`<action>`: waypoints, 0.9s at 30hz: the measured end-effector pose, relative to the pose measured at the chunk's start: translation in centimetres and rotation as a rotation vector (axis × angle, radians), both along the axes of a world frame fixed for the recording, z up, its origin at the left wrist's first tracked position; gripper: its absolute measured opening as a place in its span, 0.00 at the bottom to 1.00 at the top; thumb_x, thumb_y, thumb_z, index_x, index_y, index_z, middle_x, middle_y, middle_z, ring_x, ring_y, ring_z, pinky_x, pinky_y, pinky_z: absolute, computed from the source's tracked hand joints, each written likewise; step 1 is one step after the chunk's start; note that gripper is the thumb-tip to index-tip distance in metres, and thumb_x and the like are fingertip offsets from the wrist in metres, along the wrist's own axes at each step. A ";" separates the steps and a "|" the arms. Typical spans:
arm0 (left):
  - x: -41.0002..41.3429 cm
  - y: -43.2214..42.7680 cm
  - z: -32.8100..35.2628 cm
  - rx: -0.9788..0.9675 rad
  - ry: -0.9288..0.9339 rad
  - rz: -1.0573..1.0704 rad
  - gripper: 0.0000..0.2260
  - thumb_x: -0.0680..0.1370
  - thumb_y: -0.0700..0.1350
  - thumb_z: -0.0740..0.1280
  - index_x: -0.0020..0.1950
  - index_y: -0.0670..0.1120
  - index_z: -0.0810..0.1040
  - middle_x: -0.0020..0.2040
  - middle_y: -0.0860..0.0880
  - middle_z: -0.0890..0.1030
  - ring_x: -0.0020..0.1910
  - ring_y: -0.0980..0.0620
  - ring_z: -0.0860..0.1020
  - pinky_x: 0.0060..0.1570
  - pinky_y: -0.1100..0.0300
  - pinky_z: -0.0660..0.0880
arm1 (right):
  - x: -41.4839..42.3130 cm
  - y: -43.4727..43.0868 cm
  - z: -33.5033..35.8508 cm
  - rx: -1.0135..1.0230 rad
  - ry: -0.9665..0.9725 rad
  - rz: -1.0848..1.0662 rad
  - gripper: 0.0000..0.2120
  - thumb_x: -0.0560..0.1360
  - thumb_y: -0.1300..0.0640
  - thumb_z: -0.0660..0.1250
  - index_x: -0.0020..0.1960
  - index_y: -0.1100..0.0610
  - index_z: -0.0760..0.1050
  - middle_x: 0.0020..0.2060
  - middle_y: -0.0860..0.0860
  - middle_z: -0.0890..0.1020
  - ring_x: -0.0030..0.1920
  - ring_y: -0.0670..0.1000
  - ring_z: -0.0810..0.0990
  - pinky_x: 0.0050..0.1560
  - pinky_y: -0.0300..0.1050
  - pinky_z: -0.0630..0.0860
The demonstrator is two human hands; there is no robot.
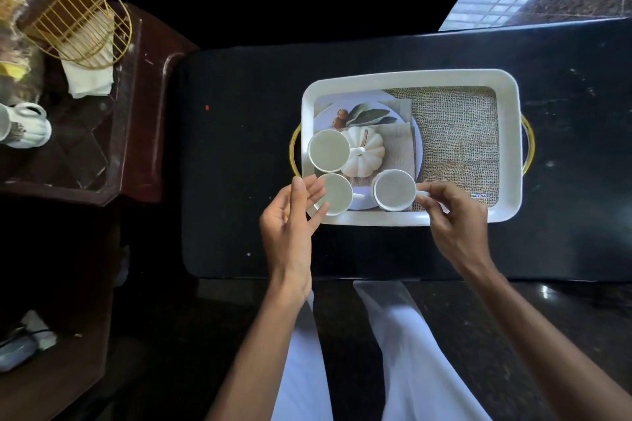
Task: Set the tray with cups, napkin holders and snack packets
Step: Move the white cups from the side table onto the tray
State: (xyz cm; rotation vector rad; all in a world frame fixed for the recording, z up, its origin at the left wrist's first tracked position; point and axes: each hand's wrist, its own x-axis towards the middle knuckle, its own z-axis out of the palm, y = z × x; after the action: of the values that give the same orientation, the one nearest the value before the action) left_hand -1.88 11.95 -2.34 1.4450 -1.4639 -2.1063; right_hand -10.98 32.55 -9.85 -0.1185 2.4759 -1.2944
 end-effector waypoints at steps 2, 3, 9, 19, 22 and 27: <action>0.2 -0.2 -0.1 0.000 0.001 0.000 0.16 0.84 0.52 0.63 0.59 0.41 0.82 0.54 0.46 0.88 0.57 0.51 0.85 0.56 0.55 0.83 | 0.1 0.0 -0.3 0.005 -0.007 0.004 0.06 0.76 0.62 0.70 0.51 0.55 0.82 0.46 0.48 0.85 0.48 0.41 0.83 0.50 0.26 0.75; 0.3 -0.3 -0.1 -0.001 0.000 -0.001 0.17 0.84 0.52 0.62 0.60 0.41 0.82 0.54 0.46 0.88 0.57 0.51 0.85 0.56 0.55 0.83 | 0.2 0.0 -0.4 0.012 -0.007 0.006 0.06 0.77 0.62 0.70 0.51 0.54 0.82 0.46 0.48 0.85 0.49 0.41 0.83 0.50 0.27 0.75; 0.8 -1.4 0.0 -0.017 0.008 0.008 0.15 0.84 0.52 0.62 0.59 0.43 0.82 0.53 0.46 0.88 0.57 0.50 0.85 0.56 0.56 0.82 | 0.6 0.0 -0.7 0.039 -0.004 0.023 0.06 0.76 0.61 0.71 0.51 0.52 0.82 0.44 0.33 0.82 0.47 0.33 0.81 0.46 0.24 0.74; 2.4 -3.6 0.1 -0.024 0.010 0.040 0.16 0.85 0.52 0.61 0.60 0.44 0.82 0.54 0.46 0.88 0.57 0.50 0.85 0.58 0.57 0.82 | 0.9 0.1 -0.5 0.118 0.025 0.076 0.10 0.75 0.64 0.72 0.56 0.60 0.81 0.47 0.45 0.83 0.49 0.42 0.83 0.49 0.20 0.71; 2.9 -4.5 0.6 -0.002 0.026 0.071 0.19 0.85 0.55 0.58 0.64 0.43 0.80 0.55 0.45 0.87 0.57 0.49 0.85 0.57 0.57 0.82 | 0.9 -0.1 0.8 0.201 0.110 0.121 0.15 0.74 0.69 0.72 0.59 0.61 0.79 0.52 0.53 0.83 0.52 0.55 0.83 0.57 0.33 0.77; 4.0 -7.3 1.7 -0.018 0.028 0.112 0.21 0.84 0.56 0.57 0.65 0.45 0.80 0.56 0.46 0.87 0.58 0.51 0.85 0.56 0.58 0.82 | 1.3 -2.9 4.2 0.212 0.262 0.124 0.15 0.74 0.67 0.71 0.60 0.57 0.78 0.56 0.55 0.83 0.52 0.57 0.83 0.52 0.30 0.76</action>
State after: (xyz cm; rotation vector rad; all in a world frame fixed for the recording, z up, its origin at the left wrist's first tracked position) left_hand 2.17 4.62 -0.60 1.4499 -1.3554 -2.0332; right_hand -9.68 29.65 -5.65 -0.4053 2.7569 -1.0147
